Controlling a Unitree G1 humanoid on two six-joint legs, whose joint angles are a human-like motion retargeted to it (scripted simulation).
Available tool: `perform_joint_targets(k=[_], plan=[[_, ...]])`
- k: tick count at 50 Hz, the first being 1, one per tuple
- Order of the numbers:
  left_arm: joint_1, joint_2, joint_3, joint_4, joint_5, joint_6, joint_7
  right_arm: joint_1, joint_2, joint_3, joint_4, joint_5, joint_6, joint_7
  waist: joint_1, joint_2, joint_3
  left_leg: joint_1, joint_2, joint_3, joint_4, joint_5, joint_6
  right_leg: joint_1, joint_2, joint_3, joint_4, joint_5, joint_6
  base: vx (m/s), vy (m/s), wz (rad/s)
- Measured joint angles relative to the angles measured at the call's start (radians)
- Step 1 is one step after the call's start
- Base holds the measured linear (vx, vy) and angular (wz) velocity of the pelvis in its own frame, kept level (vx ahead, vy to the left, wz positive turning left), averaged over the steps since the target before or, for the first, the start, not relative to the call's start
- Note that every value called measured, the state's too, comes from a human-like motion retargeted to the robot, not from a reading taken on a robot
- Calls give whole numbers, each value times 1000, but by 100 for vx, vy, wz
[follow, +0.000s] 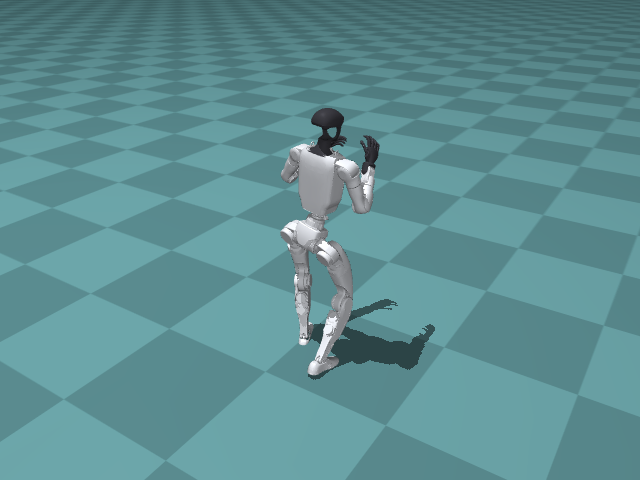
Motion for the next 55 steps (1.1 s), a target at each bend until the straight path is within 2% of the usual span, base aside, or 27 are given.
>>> perform_joint_targets(k=[4,7,10,11,13,15,20,25,27,28,30,34,38,41,46,48,52,55], plan=[[106,-91,-2,-56,-35,21,-76,-138,73,-5,14,-39,42,14,96,-109,20,-25,-82,-97,-49,51,13,21,21,-6,-17,-33,-17,-11,3,113],[176,-139,10,-67,-60,38,-113,-218,99,-23,34,-67,70,13,182,-173,47,-64,-115,-172,-58,91,18,47,36,-32,-87,-70,-51,-18,-3,104],[204,-163,29,-73,-80,49,-134,-275,86,-63,47,-85,88,-5,270,-190,78,-112,-113,-264,-77,136,0,77,65,-105,-207,-90,-105,-21,-6,72],[214,-173,34,-72,-83,47,-130,-277,82,-64,43,-88,87,-10,294,-191,89,-141,-127,-318,-69,166,-35,74,70,-118,-219,-88,-113,-27,-9,38],[214,-191,41,-68,-88,44,-127,-284,64,-70,33,-88,85,-22,341,-167,94,-203,-146,-470,-81,219,-127,76,115,-155,-299,-49,-134,-29,-9,24],[221,-207,45,-71,-90,41,-119,-258,52,-70,20,-88,78,-28,354,-158,102,-247,-155,-508,-59,224,-164,54,115,-186,-307,-35,-137,-29,-5,69],[174,-223,38,-87,-106,48,-102,-125,26,-66,-8,-51,45,-11,287,-131,84,-297,-53,-406,81,161,-139,19,101,-269,-351,2,-128,-23,1,97],[95,-214,5,-106,-138,61,-107,72,33,-39,1,45,14,55,166,-63,48,-281,150,-255,243,64,-103,21,114,-352,-390,30,-132,-14,11,75],[56,-203,-2,-96,-175,63,-123,152,32,-33,-7,101,8,96,134,-5,35,-239,242,-208,227,38,-109,89,171,-395,-512,81,-145,-4,18,49],[48,-206,-14,-104,-188,63,-130,177,37,-30,-2,111,9,100,115,10,32,-239,270,-184,237,33,-112,83,165,-412,-495,79,-146,-7,20,74],[36,-216,-38,-115,-230,65,-156,205,51,-30,-3,129,11,105,87,36,18,-237,305,-155,236,26,-121,75,156,-443,-470,71,-149,-3,20,93],[77,-267,-93,-129,-404,98,-267,98,115,-53,-27,119,54,100,100,42,-15,-222,275,-162,164,42,-124,94,131,-506,-477,63,-158,9,19,118],[201,-309,-158,-126,-608,183,-442,-198,187,-84,1,58,142,86,202,-19,-52,-218,193,-234,109,58,-110,132,94,-565,-491,58,-156,16,16,150],[300,-278,-167,-121,-721,244,-576,-459,162,-118,108,28,226,72,291,-98,-70,-207,120,-315,68,71,-107,173,76,-590,-492,70,-151,19,13,174],[411,-150,-99,-147,-795,271,-693,-861,-91,-101,541,86,362,44,412,-255,-54,-159,14,-450,3,83,-115,250,61,-624,-474,78,-177,16,8,179],[425,-100,-53,-167,-805,266,-693,-1042,-228,-33,841,182,359,41,456,-308,-4,-108,-23,-495,-59,102,-125,297,67,-643,-490,80,-196,11,3,159],[475,-62,21,-168,-787,252,-655,-1136,-394,63,1127,259,379,56,504,-355,39,-94,-53,-550,-59,107,-150,334,72,-675,-483,88,-206,4,3,125],[501,-62,48,-167,-767,252,-632,-1146,-460,94,1208,282,364,46,515,-359,61,-100,-58,-570,-35,101,-164,348,75,-703,-474,94,-204,-1,1,77]])
